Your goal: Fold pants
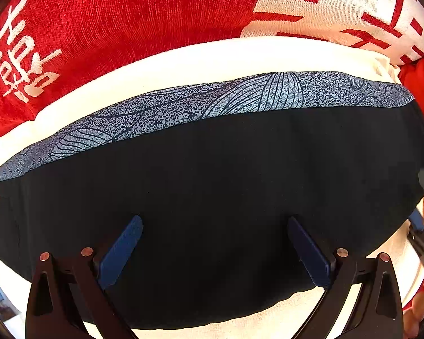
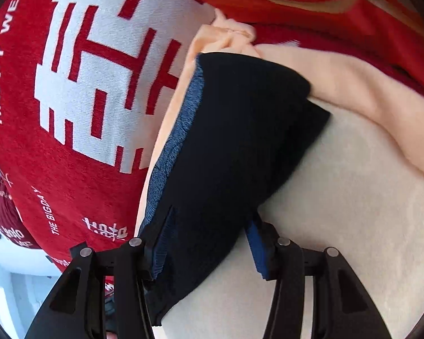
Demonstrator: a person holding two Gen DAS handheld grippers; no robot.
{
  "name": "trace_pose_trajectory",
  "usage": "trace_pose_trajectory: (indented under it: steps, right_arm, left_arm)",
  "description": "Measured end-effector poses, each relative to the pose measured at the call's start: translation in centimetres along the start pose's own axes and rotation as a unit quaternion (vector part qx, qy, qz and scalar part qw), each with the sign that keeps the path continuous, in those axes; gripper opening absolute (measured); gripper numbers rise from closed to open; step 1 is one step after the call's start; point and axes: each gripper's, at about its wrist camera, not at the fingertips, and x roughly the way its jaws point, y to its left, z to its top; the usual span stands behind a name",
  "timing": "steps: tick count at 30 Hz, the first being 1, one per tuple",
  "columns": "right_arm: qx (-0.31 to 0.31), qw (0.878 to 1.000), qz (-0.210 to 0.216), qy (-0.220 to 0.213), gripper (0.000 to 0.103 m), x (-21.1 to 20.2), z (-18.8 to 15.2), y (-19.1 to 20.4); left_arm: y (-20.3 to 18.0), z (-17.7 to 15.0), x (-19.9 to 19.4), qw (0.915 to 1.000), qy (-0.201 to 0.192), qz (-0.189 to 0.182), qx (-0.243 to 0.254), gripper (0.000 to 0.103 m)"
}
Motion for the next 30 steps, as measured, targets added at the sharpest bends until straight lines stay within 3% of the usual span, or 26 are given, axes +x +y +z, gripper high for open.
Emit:
trace_pose_trajectory:
  steps: [8, 10, 11, 12, 14, 17, 20, 22, 30]
  right_arm:
    - [0.000, 1.000, 0.023, -0.001, 0.055, 1.4, 1.2, -0.1]
    - [0.017, 1.000, 0.023, 0.007, 0.045, 1.3, 1.4, -0.5]
    - [0.027, 0.999, 0.019, 0.011, 0.029, 1.3, 1.5, -0.9]
    - [0.042, 0.999, 0.025, 0.014, 0.024, 1.3, 1.5, -1.4]
    - [0.075, 0.995, 0.059, 0.015, 0.019, 1.0, 1.4, -2.5]
    - [0.070, 0.994, 0.089, 0.006, 0.017, 0.2, 1.0, -1.6]
    - [0.044, 0.993, 0.107, -0.001, 0.016, -0.5, 0.8, 0.5]
    - [0.007, 0.995, 0.096, -0.002, 0.016, -0.8, 0.4, 2.7]
    - [-0.138, 0.989, 0.045, 0.005, 0.016, -0.8, -2.1, 11.6]
  left_arm:
    - [-0.4, -0.5, -0.7, 0.9998, -0.013, 0.014, 0.003, 0.103]
    - [-0.4, -0.5, -1.4, 0.9995, -0.023, 0.021, 0.005, 0.087]
    - [-0.4, -0.5, -1.9, 0.9995, -0.028, 0.016, 0.007, 0.084]
    - [-0.4, -0.5, -2.4, 0.9993, -0.034, 0.016, 0.007, 0.083]
    - [-0.2, -0.4, -3.1, 0.9986, -0.048, 0.019, 0.008, 0.082]
    - [-0.9, -0.4, -3.1, 0.9974, -0.063, 0.023, 0.027, 0.083]
    - [-1.9, -1.1, -0.9, 0.9982, -0.051, 0.013, 0.031, 0.083]
    - [-2.1, -1.9, -1.0, 0.9960, -0.085, 0.015, 0.024, 0.083]
    - [-1.0, -2.9, -1.0, 0.9945, -0.099, -0.013, 0.033, 0.083]
